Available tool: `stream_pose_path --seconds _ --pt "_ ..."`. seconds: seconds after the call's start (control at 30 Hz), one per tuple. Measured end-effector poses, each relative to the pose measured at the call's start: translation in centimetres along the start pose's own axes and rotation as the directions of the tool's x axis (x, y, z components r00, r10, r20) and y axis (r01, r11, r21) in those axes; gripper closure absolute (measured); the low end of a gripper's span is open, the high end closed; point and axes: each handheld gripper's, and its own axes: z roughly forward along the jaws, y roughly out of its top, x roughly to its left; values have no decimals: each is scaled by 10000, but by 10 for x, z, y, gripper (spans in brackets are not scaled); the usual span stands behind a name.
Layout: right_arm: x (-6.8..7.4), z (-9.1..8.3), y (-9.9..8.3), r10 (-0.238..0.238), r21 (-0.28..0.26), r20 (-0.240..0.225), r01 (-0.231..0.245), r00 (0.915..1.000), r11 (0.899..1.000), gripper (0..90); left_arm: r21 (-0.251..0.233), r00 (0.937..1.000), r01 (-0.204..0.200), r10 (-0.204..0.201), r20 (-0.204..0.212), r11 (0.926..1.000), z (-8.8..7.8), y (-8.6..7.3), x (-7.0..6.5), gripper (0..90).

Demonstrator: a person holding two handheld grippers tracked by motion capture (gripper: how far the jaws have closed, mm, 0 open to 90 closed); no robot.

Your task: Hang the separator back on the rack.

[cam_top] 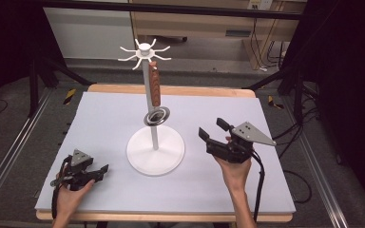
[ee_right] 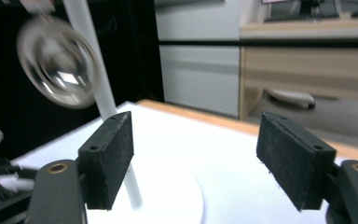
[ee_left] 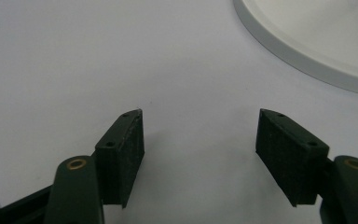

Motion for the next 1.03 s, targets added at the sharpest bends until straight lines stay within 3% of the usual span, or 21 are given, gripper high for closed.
stream_pose_path --seconds 0.23,0.33,0.47,0.63,0.87,0.93,1.03 --pt "-25 -14 -36 55 739 648 -103 9979 9972 249 -207 10000 16 -16 23 9998 -2 0 -1 349" --pt "-38 -21 -53 240 1129 944 -347 9952 9930 248 -212 10000 19 -18 47 9998 -2 0 -2 352" --pt "-49 -28 -71 55 1679 1341 -282 9910 9854 256 -206 10000 -43 44 51 9998 -2 0 -3 352" --pt "-64 -40 -92 -337 2391 2099 -179 9771 9708 253 -220 9999 -91 92 41 9997 -3 0 -4 336" --pt "-90 -49 -115 69 2910 3102 -1019 9506 9513 242 -224 10000 28 -29 -58 9997 -3 0 -1 306" --pt "-95 -49 -119 115 3137 3176 -1166 9481 9423 244 -195 9999 67 -69 -75 9998 -2 0 0 298" --pt "-98 -48 -121 -158 3410 3282 -1028 9445 9344 239 -171 9999 102 -103 -80 9998 -2 0 1 289"
